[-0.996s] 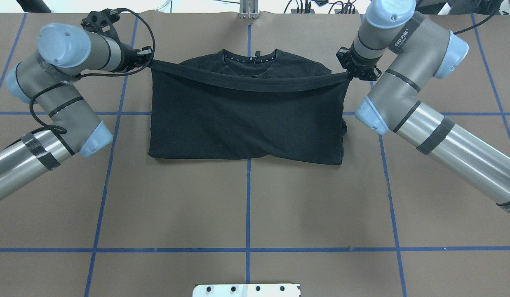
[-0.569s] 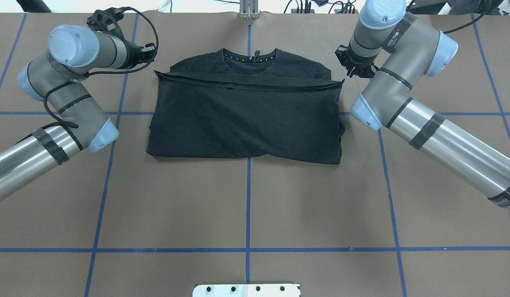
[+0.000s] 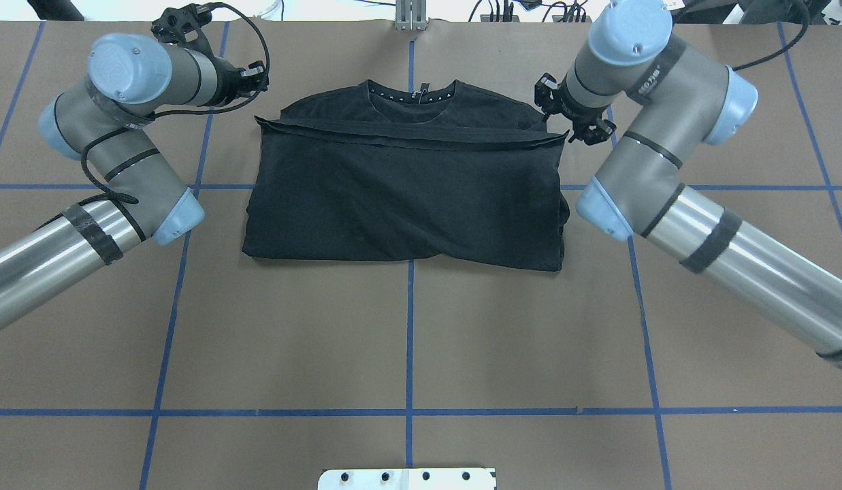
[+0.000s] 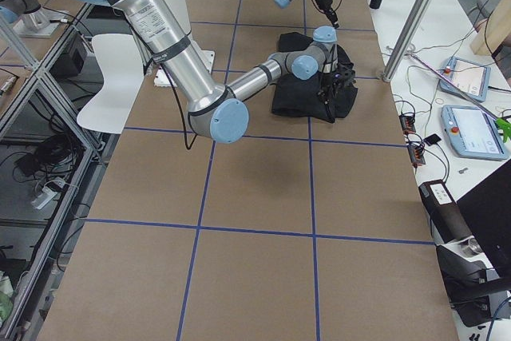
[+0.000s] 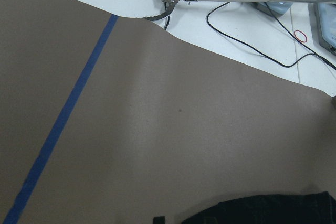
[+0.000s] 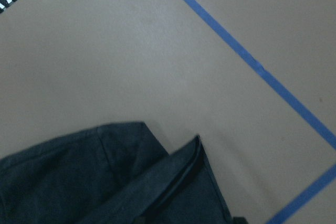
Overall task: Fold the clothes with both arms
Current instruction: 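Move the right gripper down to the folded edge nearest the robot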
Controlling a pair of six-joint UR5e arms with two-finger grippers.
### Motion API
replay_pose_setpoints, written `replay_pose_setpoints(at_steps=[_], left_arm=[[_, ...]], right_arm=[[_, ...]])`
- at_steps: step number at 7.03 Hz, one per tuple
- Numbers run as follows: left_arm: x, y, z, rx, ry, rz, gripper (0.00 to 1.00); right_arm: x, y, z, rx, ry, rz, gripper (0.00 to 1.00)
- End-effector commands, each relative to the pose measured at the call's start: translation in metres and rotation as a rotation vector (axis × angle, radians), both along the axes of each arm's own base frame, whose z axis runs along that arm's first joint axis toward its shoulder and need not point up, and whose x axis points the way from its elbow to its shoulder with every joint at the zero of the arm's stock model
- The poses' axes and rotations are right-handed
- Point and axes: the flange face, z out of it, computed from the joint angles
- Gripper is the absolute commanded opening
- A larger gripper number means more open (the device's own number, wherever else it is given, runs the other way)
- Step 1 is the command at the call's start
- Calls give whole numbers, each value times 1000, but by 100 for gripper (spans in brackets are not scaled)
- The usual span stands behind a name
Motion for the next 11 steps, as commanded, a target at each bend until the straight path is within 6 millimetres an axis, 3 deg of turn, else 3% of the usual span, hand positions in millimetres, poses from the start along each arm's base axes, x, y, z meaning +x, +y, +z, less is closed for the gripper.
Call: replay_pose_setpoints(at_steps=[1,2,3,5,6,11], left_arm=[[-5,4,-8,12,12,0,40],[-6,4,-9,12,14,-1,42],[-6,5,-11,16,15,0,42],[-8,7,-16,17,22,-4,43],[-8,7,-17,18,25,-5,43],[-13,14,-15,20,32,-6,44]], right_arm=[[3,116,-1,25,-73,-18,74],[-22,157,12,21,-50,-6,76],[-37,171,19,27,-30,0,76],[-25,184,56,42,-66,1,75],[-26,188,63,52,-108,7,74],[-46,199,64,51,-104,-5,70]])
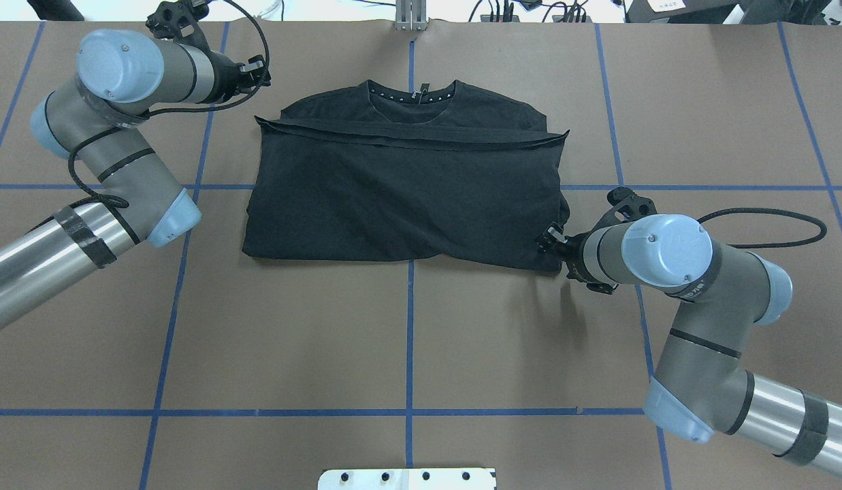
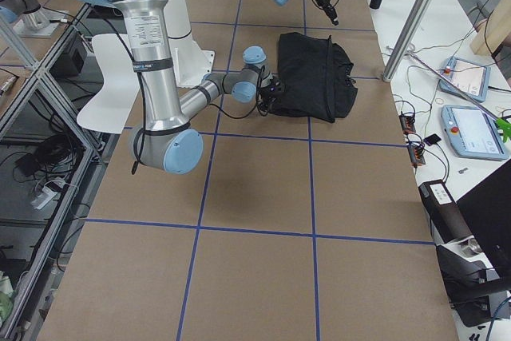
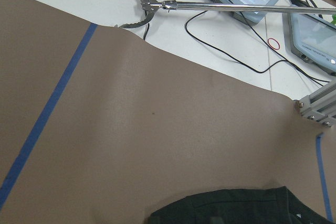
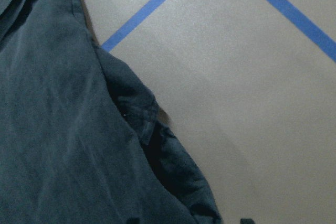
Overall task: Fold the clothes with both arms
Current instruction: 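Move the right gripper down to the folded edge nearest the robot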
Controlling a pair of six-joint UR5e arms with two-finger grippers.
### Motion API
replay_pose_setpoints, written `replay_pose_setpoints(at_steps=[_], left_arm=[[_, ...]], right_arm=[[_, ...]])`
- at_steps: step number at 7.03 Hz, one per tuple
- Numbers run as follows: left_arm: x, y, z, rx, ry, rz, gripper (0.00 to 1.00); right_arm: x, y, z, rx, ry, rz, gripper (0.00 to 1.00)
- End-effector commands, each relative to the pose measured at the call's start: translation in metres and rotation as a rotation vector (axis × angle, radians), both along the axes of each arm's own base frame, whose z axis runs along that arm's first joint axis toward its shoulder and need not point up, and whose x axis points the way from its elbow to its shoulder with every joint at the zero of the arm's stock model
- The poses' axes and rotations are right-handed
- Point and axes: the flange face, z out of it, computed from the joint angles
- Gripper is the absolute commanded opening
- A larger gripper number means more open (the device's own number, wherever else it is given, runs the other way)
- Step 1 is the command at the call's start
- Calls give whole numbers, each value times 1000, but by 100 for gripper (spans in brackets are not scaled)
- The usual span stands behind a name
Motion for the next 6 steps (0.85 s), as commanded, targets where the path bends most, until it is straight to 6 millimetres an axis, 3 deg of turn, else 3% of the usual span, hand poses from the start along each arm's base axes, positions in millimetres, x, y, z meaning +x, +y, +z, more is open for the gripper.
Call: replay_pose_setpoints(at_steps=[1,3,6], left_arm=[[-3,3,1,-2,5,-3,44],[-2,5,5,-6,3,0,44],[-1,5,5,-7,4,1,44]], right_arm=[[-7,2,6,-1,13,-6,68],[-5,1,4,-1,8,-1,0],[5,3,-2,7,-5,4,0]])
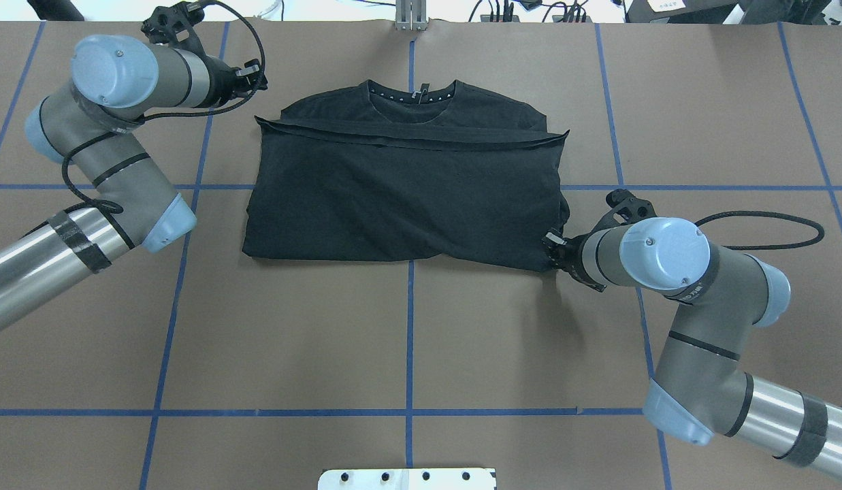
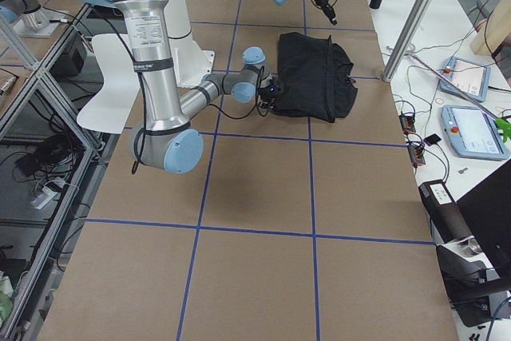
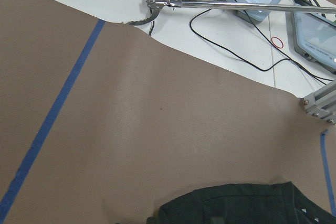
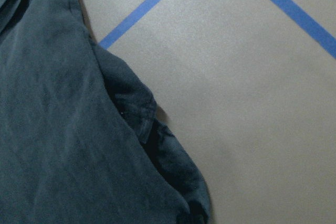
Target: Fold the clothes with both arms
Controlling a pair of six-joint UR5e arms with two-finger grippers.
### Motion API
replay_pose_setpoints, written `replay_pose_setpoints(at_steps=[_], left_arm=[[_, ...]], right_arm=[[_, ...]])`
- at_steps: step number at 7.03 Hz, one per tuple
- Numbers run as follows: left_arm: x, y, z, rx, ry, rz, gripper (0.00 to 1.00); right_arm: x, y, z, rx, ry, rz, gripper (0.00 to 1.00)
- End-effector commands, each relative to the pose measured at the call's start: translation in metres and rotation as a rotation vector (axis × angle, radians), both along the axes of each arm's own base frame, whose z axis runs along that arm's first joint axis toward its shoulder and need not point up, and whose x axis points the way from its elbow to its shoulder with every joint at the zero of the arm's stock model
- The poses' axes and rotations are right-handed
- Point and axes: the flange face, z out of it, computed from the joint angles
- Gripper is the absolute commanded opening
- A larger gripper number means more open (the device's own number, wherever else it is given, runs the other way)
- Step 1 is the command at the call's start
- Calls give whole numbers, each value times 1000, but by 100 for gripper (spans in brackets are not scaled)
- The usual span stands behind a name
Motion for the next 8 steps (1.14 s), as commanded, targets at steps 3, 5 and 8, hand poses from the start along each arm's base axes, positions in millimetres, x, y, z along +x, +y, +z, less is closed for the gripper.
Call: replay_pose_setpoints(at_steps=[3,5,8], left_arm=[[2,3,-4,0,10,3,45],[-10,27,-29,34,66,54,45],[-21,63,-62,15,188,182,45]], right_arm=[[75,43,-13,14,-40,-11,0],[73,122,-13,-20,-51,-157,0],[58,261,-36,-200,-112,-470,0]])
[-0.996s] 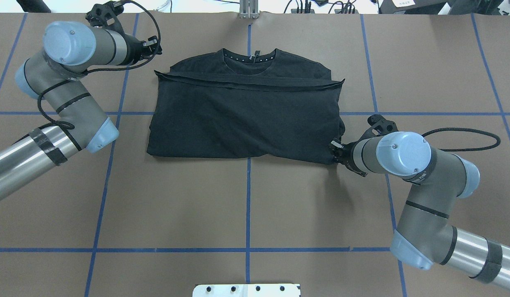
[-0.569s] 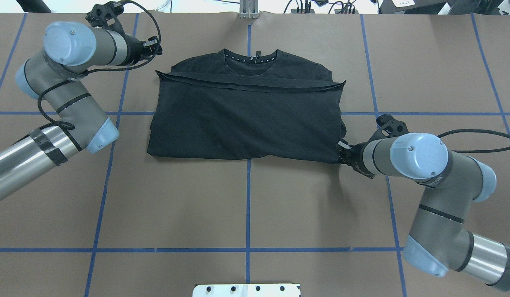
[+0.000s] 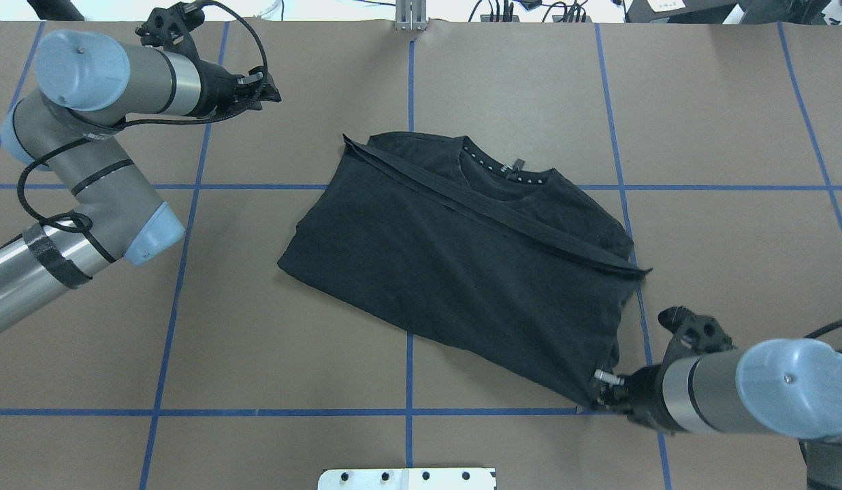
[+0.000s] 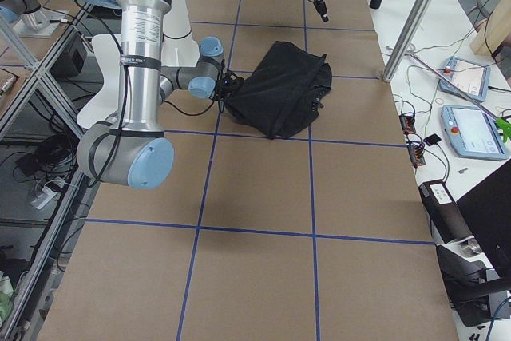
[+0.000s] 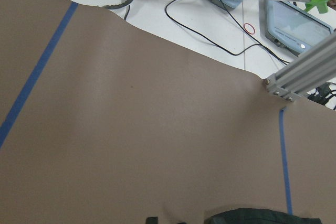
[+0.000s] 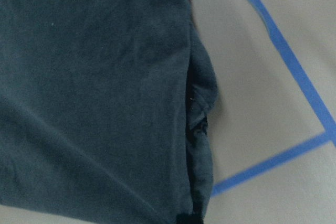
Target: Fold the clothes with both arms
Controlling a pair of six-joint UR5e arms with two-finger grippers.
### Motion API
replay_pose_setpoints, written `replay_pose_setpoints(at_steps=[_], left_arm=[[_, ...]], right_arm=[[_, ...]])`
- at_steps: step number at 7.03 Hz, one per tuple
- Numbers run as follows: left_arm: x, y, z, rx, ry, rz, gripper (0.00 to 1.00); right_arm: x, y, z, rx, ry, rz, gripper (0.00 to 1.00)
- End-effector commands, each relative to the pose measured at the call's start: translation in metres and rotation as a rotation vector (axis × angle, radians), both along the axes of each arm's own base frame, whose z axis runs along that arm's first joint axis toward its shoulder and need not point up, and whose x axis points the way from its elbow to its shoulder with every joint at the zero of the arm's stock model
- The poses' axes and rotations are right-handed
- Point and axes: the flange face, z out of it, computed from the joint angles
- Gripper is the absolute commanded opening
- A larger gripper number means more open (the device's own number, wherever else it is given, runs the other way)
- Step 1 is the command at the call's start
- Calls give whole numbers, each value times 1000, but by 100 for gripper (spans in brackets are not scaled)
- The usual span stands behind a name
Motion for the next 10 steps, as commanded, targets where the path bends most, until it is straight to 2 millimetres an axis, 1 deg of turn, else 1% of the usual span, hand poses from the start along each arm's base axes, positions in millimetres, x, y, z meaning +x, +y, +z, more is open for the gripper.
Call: replay_pose_setpoints(at_steps=[1,2,3,4,5,6,7,8,9,10], left_arm=[[-4,18,-21,-32,69,70,45],[-4,19,-22,-37,70,72,45],[1,27,-31,-92,93,69,45],[13,50,-44,-117,89,93,47],[16,71,-44,-165,92,100,50],[26,85,-51,-217,104,80,51],[62,119,-44,-270,56,46,51],[87,143,-41,-316,-9,17,51],[93,159,-31,-360,-55,18,51],[96,170,-17,-388,-69,23,51]], right_arm=[[-14,82,-19,-125,-21,-160,0],[-15,85,-21,-128,-27,-166,99],[-8,82,-31,-139,-46,-153,100],[8,61,-46,-138,-82,-102,100],[28,21,-62,-128,-127,2,100],[43,-18,-71,-117,-156,108,100],[58,-52,-77,-103,-180,199,100],[71,-85,-85,-88,-202,285,100],[75,-103,-79,-85,-191,325,100],[77,-110,-81,-81,-197,341,100]])
